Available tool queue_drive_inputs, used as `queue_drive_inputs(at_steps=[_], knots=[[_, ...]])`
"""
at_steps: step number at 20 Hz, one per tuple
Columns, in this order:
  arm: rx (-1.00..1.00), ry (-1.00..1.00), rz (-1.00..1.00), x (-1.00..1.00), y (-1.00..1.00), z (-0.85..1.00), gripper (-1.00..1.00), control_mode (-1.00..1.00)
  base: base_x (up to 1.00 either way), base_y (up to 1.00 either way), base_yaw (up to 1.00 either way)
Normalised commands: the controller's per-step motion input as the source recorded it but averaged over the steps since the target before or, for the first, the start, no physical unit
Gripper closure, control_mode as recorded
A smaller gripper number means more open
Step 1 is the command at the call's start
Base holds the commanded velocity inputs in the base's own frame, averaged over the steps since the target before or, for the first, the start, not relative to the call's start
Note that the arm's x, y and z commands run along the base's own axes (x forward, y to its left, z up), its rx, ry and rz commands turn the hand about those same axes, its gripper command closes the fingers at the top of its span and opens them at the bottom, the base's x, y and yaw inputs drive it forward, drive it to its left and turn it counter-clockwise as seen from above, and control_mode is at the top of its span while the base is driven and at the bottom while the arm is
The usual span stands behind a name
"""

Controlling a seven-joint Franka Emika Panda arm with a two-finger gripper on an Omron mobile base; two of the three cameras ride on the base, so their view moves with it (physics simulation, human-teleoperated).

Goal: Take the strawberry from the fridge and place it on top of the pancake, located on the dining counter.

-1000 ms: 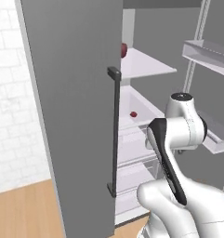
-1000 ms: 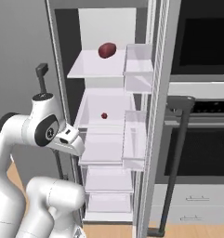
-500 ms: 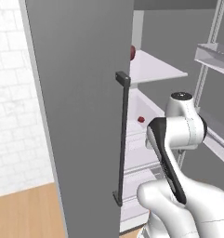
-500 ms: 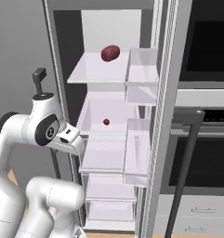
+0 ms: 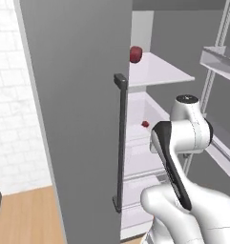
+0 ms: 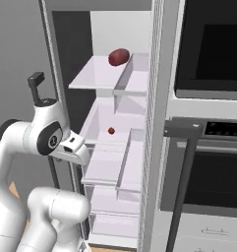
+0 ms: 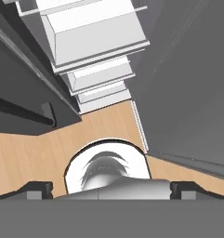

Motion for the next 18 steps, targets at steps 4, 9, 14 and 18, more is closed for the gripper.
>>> queue_drive_inputs(at_steps=[4, 9, 14, 18], knots=[[0.00, 0.00, 0.00, 0.00, 0.00, 0.00, -1.00, 1.00, 0.26, -0.11, 0.09], [0.00, 0.00, 0.00, 0.00, 0.00, 0.00, -1.00, 1.00, 0.55, -0.05, 0.03], [0.00, 0.00, 0.00, 0.00, 0.00, 0.00, -1.00, 1.00, 0.37, -0.16, 0.00], [0.00, 0.00, 0.00, 0.00, 0.00, 0.00, -1.00, 1.00, 0.01, -0.32, 0.01]])
